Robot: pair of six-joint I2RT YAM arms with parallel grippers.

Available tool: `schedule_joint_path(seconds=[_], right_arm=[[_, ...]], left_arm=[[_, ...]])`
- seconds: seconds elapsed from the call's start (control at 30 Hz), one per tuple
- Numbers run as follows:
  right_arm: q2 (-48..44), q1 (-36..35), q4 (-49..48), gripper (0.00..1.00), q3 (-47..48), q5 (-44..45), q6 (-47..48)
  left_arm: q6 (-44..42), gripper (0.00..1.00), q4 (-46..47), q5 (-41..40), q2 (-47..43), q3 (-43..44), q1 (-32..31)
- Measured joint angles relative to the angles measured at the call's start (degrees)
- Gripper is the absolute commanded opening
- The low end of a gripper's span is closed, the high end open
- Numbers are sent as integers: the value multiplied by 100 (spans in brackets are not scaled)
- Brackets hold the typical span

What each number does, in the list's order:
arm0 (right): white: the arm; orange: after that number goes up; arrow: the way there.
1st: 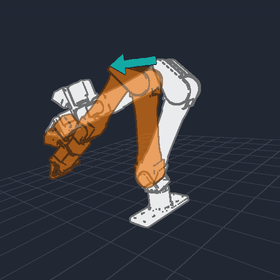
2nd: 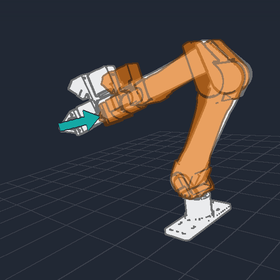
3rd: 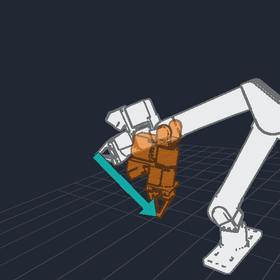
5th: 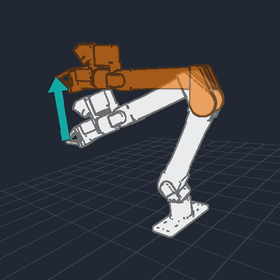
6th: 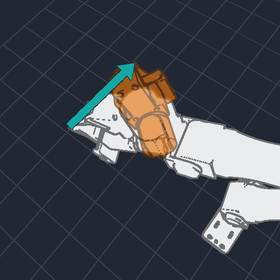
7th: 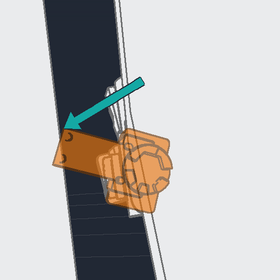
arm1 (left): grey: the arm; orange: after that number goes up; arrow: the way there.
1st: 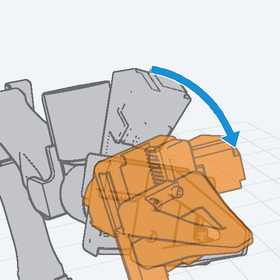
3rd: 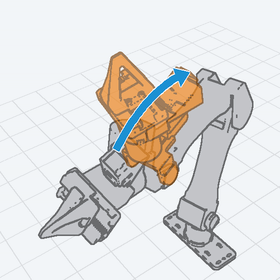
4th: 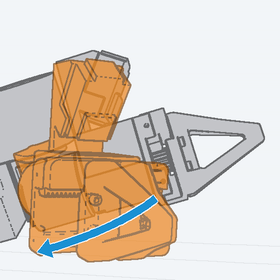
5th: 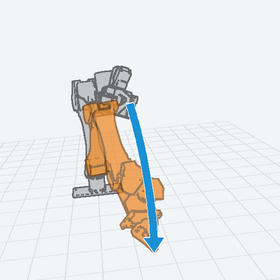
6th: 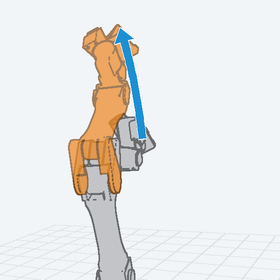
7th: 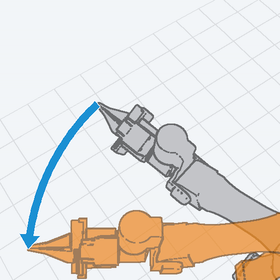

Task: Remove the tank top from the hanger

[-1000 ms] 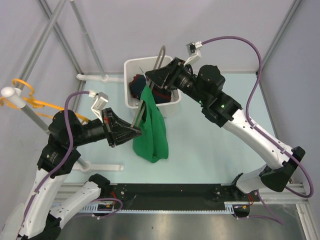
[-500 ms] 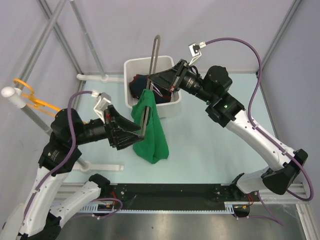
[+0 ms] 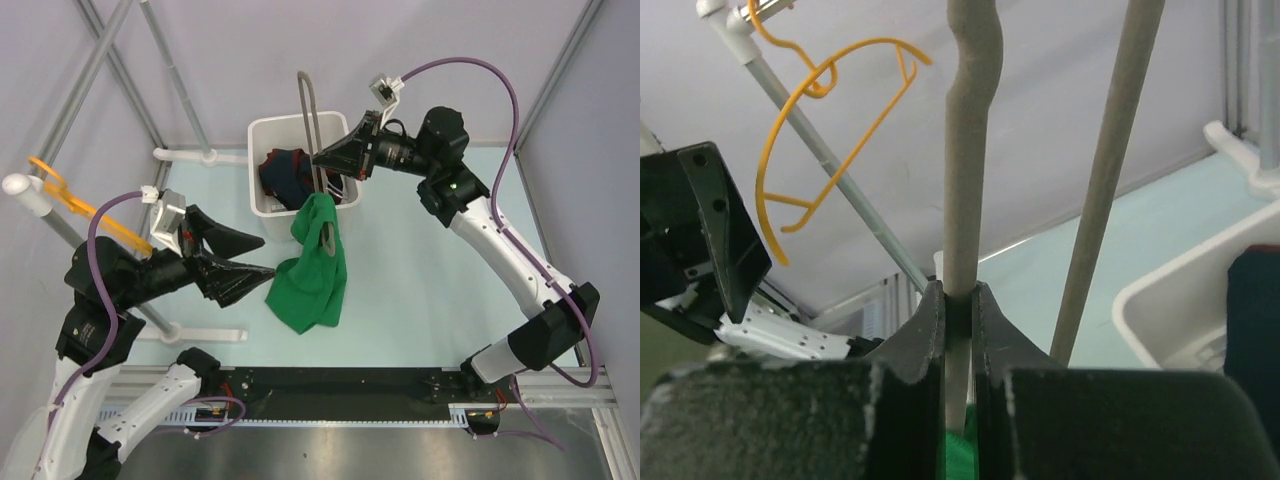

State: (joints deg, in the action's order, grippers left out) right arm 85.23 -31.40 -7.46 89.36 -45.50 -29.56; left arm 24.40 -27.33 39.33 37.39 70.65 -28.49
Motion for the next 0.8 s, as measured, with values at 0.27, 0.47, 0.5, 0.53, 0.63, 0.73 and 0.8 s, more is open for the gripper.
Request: schedule_joint_path(seconds=[0.27,0.47,0.5,0.53,0.63,0.73,0.8], right_arm=[[70,2,-221,0,382,-595,590],[120,2,7,0,634,-634,778],[105,2,33,0,634,-649,817],[94,4,50,0,634,-658,861],[74,24,157,0,632,-710,949],[61,2,319,0,619,-868,970],[37,-55,466,0,564,-966,970]], left_arm=[[-2,81,-22,-83,50,0,0],[11,83,-26,-321,160,76,0],[20,84,-24,-376,170,105,0],[48,83,-11,-428,175,122,0],[238,81,173,-490,223,181,0],[643,80,573,-492,387,234,0],[935,80,870,-501,592,275,0]])
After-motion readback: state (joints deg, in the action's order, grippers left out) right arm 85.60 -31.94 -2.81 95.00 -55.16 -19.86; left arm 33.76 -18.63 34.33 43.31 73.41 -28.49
